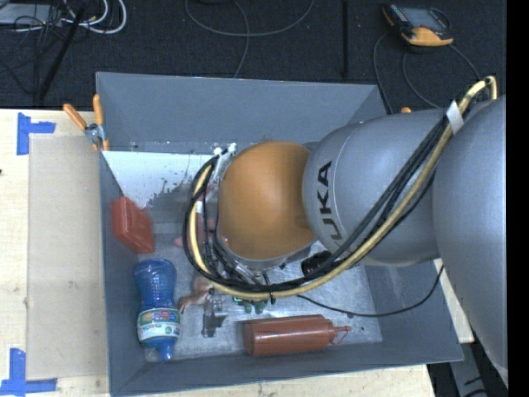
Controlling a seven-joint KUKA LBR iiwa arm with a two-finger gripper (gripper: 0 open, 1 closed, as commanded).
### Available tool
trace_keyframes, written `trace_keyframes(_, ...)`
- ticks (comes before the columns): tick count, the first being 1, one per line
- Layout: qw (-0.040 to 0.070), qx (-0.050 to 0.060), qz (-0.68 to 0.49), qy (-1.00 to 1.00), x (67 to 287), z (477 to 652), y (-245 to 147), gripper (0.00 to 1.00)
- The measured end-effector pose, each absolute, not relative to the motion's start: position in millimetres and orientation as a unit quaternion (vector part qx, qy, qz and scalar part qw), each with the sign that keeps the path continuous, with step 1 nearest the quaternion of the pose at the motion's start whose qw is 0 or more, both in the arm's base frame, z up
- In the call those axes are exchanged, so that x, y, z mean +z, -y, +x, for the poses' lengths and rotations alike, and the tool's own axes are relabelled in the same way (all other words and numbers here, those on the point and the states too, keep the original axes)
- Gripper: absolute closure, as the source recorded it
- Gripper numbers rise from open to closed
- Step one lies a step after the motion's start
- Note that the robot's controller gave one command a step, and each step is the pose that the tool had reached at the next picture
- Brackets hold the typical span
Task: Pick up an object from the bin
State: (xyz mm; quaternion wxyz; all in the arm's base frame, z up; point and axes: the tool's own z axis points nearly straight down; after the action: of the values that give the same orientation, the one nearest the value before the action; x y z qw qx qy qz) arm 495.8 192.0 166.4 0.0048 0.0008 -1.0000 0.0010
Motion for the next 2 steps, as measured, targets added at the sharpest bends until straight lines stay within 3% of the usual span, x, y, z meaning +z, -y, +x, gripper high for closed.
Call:
trace_keyframes(1,0.001,0.0,-0.001,1.0,170,498.0,-191,0.0)
trace_keyframes(2,-0.003,-0.001,0.029,1.0,135,524.2,-186,0.0)
